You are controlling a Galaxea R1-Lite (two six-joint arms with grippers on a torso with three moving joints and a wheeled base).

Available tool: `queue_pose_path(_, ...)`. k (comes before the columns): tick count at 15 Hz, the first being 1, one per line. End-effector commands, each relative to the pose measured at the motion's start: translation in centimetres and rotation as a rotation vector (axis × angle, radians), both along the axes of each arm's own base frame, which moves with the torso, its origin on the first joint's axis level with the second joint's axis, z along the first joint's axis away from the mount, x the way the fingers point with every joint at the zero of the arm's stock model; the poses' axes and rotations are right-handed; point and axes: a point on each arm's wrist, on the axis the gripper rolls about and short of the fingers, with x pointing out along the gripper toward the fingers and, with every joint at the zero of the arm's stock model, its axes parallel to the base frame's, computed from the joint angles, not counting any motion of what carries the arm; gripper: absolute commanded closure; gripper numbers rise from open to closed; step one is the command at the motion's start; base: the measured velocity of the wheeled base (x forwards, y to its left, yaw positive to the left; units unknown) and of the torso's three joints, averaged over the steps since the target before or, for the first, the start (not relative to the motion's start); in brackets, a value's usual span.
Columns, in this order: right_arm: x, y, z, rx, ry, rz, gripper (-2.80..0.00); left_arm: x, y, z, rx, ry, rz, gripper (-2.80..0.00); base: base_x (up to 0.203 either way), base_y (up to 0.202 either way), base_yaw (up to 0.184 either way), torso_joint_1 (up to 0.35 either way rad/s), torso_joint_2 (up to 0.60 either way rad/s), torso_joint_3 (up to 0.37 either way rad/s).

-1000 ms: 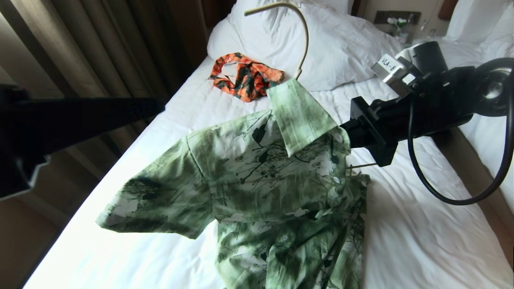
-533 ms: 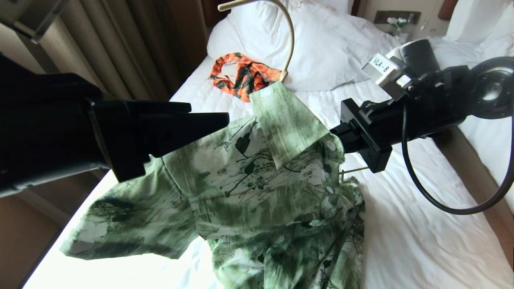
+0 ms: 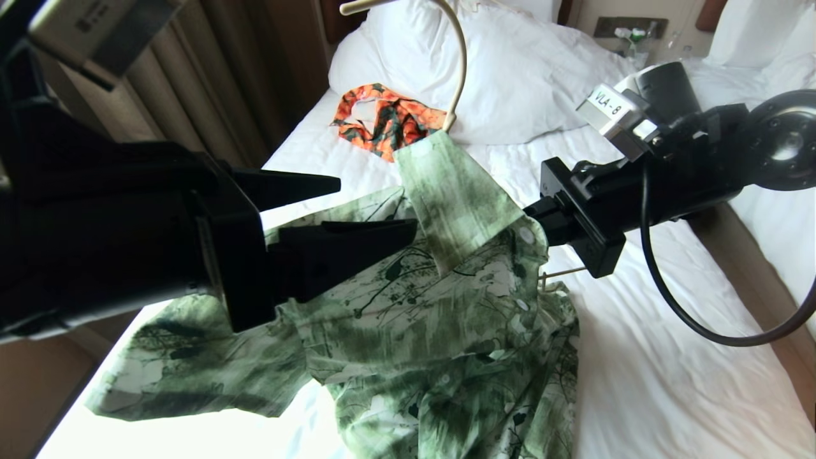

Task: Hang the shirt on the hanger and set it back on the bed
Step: Hook the other side of the shirt onto the hanger

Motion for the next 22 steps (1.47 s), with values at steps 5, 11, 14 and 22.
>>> queue_pose_path(5, -1.3, -0.1, 0.2, 0.004, 0.0, 0.025, 0.0, 1.4, -1.6, -0.9, 0.083, -0.016, -0.002, -2.8, 0.0, 0.0, 0.0, 0.0, 0.0, 0.0)
queue_pose_path(11, -1.7, -0.2, 0.5, 0.009, -0.007, 0.028, 0.0, 1.3, -2.2, -0.9, 0.102, -0.034, -0.026, -2.8, 0.0, 0.0, 0.0, 0.0, 0.0, 0.0)
queue_pose_path(14, -2.0, -0.2, 0.7, 0.01, -0.01, 0.033, 0.0, 1.5, -2.6, -1.4, 0.12, -0.025, -0.031, -2.8, 0.0, 0.0, 0.0, 0.0, 0.0, 0.0)
queue_pose_path(22, -2.1, -0.4, 0.7, 0.009, -0.009, 0.03, 0.0, 1.5, -2.9, -1.5, 0.144, -0.043, -0.038, 0.0, 0.0, 0.0, 0.0, 0.0, 0.0, 0.0)
